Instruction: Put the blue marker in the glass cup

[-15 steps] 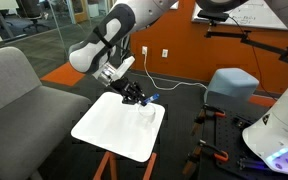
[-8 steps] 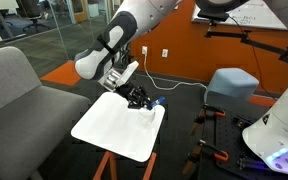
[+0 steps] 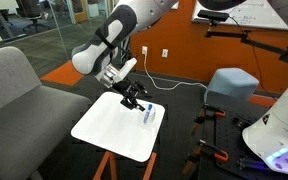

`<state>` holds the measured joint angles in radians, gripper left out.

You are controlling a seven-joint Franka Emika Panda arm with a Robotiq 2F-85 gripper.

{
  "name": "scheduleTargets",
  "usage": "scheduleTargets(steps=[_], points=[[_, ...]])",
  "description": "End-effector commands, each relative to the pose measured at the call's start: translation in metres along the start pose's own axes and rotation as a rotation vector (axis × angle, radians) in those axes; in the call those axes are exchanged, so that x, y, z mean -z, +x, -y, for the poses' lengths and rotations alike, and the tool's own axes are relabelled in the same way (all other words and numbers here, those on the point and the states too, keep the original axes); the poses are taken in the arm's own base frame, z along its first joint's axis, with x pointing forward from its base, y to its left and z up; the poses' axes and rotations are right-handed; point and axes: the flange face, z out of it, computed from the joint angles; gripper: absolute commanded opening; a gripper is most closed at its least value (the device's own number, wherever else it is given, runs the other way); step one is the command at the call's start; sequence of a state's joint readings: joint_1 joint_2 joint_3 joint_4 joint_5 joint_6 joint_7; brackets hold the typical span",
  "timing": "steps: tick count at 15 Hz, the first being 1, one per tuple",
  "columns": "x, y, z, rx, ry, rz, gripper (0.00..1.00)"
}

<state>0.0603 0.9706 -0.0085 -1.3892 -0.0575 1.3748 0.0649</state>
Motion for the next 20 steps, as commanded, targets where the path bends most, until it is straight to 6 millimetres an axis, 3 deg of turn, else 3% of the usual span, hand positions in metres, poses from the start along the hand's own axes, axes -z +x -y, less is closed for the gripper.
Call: scheduleTargets(steps=[1,7,11,14,20], points=[[0.024,-0.019,0.001,-0.016,0.006,-0.083,1.00],[0.080,-0.074,0.004,-0.018,0.000,-0.269,1.00],[0.099,-0.111,0.012,0.002,0.017,-0.406,1.00],[0.094,-0.130,0.018,0.025,0.018,-0.476,1.00],[0.067,-0.153,0.031,0.129,0.005,-0.569,1.00]])
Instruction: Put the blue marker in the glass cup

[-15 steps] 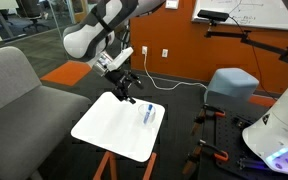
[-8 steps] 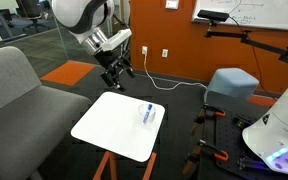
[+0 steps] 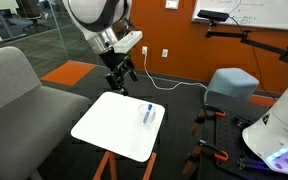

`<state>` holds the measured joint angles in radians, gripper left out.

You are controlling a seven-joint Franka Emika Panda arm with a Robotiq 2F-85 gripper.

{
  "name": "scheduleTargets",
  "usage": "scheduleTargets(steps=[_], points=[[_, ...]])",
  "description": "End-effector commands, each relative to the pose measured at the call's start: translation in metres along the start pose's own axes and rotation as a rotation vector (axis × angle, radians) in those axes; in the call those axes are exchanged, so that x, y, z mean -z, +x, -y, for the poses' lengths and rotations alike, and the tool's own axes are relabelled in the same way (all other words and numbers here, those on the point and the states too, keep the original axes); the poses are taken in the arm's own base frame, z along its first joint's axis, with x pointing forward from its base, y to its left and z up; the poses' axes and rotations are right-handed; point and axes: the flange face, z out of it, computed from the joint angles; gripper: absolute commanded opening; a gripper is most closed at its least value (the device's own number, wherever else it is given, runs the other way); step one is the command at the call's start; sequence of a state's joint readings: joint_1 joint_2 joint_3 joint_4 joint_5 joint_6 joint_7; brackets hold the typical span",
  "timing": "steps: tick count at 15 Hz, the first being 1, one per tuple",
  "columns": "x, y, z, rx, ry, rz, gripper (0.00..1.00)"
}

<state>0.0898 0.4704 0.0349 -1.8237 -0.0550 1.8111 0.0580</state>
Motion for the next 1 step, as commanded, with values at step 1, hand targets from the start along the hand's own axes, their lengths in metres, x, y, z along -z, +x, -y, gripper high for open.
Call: scheduleTargets(steps=[1], points=[[-0.0036,-0.0253,0.0072,0.078,-0.003,-0.078,1.00]])
